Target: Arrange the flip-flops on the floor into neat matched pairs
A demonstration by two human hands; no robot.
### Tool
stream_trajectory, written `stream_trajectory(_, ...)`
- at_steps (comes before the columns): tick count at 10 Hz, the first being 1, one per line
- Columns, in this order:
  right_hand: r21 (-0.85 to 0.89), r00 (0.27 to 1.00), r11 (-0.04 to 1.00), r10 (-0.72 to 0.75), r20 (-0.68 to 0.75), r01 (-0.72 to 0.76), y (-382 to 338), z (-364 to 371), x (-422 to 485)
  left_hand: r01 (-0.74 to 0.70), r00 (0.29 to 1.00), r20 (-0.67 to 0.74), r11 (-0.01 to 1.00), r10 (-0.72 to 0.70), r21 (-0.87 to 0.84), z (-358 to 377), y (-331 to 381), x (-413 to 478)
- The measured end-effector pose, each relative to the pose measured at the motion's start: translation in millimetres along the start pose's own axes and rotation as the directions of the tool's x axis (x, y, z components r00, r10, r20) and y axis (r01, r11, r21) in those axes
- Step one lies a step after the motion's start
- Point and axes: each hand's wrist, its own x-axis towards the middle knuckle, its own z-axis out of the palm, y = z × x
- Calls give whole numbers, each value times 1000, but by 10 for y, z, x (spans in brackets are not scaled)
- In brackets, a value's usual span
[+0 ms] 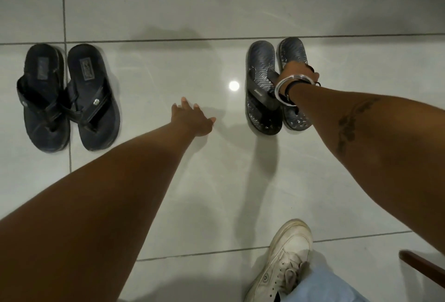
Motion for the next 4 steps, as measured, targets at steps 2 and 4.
stream_trajectory(2, 10, 999, 999, 44, -28, -44, -13, 11, -101, -24, 999, 34, 999, 25, -21, -39, -76, 12)
stream_trajectory(4, 46, 994, 998, -32, -103, 36, -197, -449, -792, 14, 979, -204, 998, -25, -58, -610, -576, -491)
